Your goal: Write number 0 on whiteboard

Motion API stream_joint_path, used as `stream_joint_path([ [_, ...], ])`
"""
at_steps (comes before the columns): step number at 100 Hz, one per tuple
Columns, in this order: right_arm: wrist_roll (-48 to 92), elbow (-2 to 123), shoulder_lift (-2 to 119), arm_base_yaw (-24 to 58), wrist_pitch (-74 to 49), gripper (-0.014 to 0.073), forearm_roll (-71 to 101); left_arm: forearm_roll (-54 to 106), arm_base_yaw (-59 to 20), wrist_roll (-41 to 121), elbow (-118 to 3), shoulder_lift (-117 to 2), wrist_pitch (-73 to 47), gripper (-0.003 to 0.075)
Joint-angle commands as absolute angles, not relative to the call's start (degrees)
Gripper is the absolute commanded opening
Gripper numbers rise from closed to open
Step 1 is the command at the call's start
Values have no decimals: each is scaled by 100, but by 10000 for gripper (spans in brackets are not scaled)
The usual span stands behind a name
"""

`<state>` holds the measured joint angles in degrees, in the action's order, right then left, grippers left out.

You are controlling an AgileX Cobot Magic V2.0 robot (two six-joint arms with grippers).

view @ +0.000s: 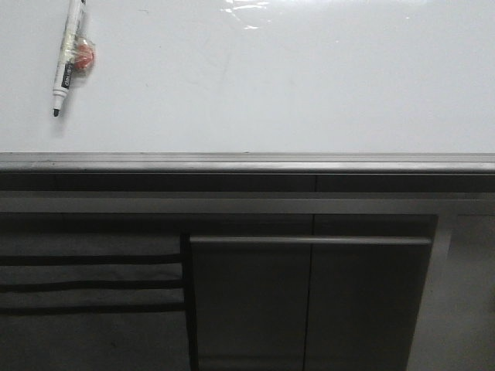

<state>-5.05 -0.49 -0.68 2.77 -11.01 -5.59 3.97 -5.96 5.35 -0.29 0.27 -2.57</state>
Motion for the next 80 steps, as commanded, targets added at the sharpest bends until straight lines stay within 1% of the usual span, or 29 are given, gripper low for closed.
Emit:
stream_joint_path([
  [1,-430,-124,-165,248,-638,-73,-631,398,-641,496,118,177,153,-20],
  [20,-430,-124,-165,248,-571,-73,-631,466,-641,496,118,177,207,-20],
  [41,-455,-124,-165,248,265,-73,-410,552,-641,496,118,177,497,-20],
  [54,-455,-114,-165,248,478,-73,-287,651,-641,496,105,177,607,-20],
  [71,-455,345,-156,248,359,-73,48,998,-641,496,-312,177,634,-20],
  [80,-455,944,-71,248,-170,-73,48,998,-641,496,-887,133,310,-20],
])
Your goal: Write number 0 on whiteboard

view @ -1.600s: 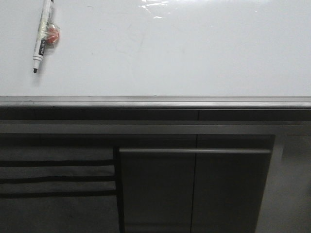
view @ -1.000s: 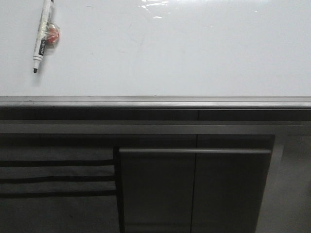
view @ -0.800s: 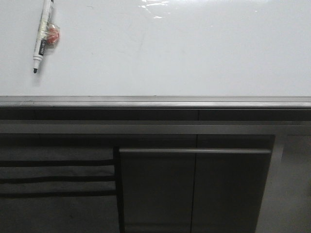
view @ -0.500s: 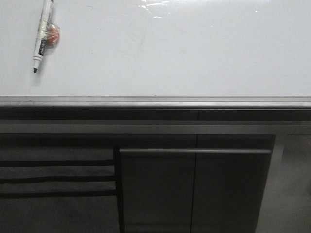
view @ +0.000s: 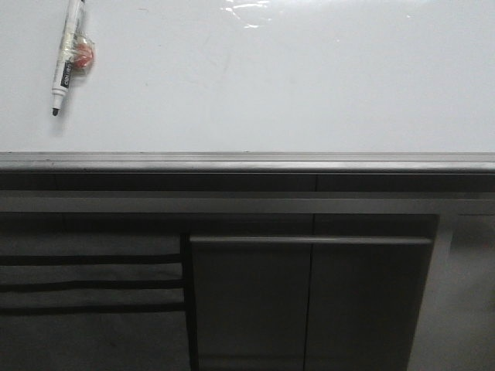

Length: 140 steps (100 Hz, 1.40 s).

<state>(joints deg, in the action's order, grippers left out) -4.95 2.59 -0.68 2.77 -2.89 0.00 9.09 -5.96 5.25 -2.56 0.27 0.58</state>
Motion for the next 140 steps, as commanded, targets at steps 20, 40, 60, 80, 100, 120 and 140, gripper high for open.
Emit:
stream_joint_path([
  [20,-291,2498,875,248,-1847,-73,0,756,-641,496,-2411,-670,-1238,-20],
  [40,300,3823,2231,248,-3132,-73,0,769,-641,496,-3588,-1948,-2390,-20],
  [60,377,4077,2989,248,-3346,-73,0,770,-641,496,-3777,-2588,-2181,-20],
  [80,377,4077,3350,248,-3377,-73,0,653,-641,496,-3777,-2978,-2154,-20],
  [100,389,4077,3530,286,-3361,-39,106,380,-641,989,-3777,-3431,-2166,99],
  [120,389,4077,3696,287,-3361,246,152,531,-1125,990,-3777,-4195,-1545,426],
  [140,389,4077,3708,287,-3296,290,190,697,-1551,990,-3814,-5246,-791,428],
])
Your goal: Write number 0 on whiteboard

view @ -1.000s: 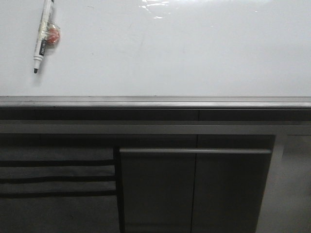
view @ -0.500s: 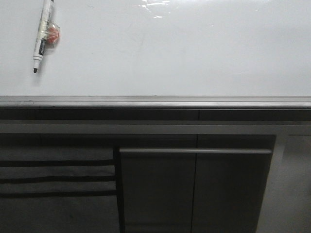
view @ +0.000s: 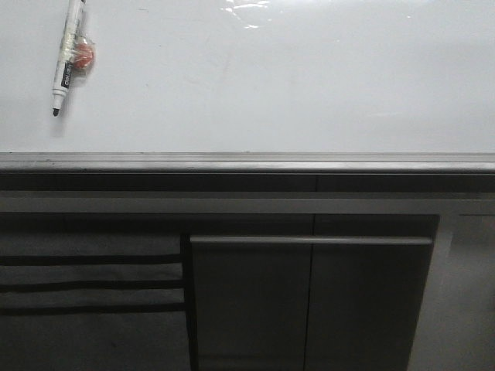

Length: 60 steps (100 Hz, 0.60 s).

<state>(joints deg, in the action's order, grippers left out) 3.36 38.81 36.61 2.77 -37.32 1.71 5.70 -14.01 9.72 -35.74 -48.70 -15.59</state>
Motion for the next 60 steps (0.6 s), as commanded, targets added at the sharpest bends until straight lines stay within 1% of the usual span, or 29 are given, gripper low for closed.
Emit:
stream_joint_path([
  [1,389,4077,3708,287,-3296,290,190,713,-1580,990,-3818,-5324,-742,428],
  [22,389,4077,3708,287,-3319,290,190,724,-1637,990,-4167,-6361,-94,428],
  [60,389,4065,3708,287,-3319,290,190,724,-1637,990,-5222,-7882,-70,428],
])
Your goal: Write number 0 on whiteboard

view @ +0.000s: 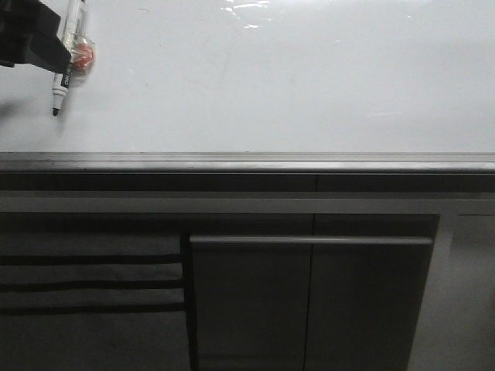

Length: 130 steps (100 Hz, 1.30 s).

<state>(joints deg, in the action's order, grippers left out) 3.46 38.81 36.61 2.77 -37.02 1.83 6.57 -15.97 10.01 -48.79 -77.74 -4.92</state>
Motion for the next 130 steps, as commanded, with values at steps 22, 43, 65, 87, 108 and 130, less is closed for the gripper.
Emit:
stream_joint_path([
  [22,389,4065,3708,287,-3319,290,190,701,-1637,990,-5631,-8414,-97,428],
  [43,389,4057,3708,287,-3309,290,190,701,-1637,990,-5794,-8535,-206,329],
  [65,389,4057,3708,287,-3309,290,190,464,-1637,990,-5848,-8544,-456,129],
  [87,389,4057,3708,287,-3309,290,190,429,-1637,990,-5848,-8544,-552,-18],
  [108,499,4110,3708,299,-3394,290,462,291,-1637,990,-5848,-8270,-1194,-20],
  [130,2177,4636,4291,733,-4034,290,1853,51,-2293,2084,-6224,-7680,-3635,-20],
])
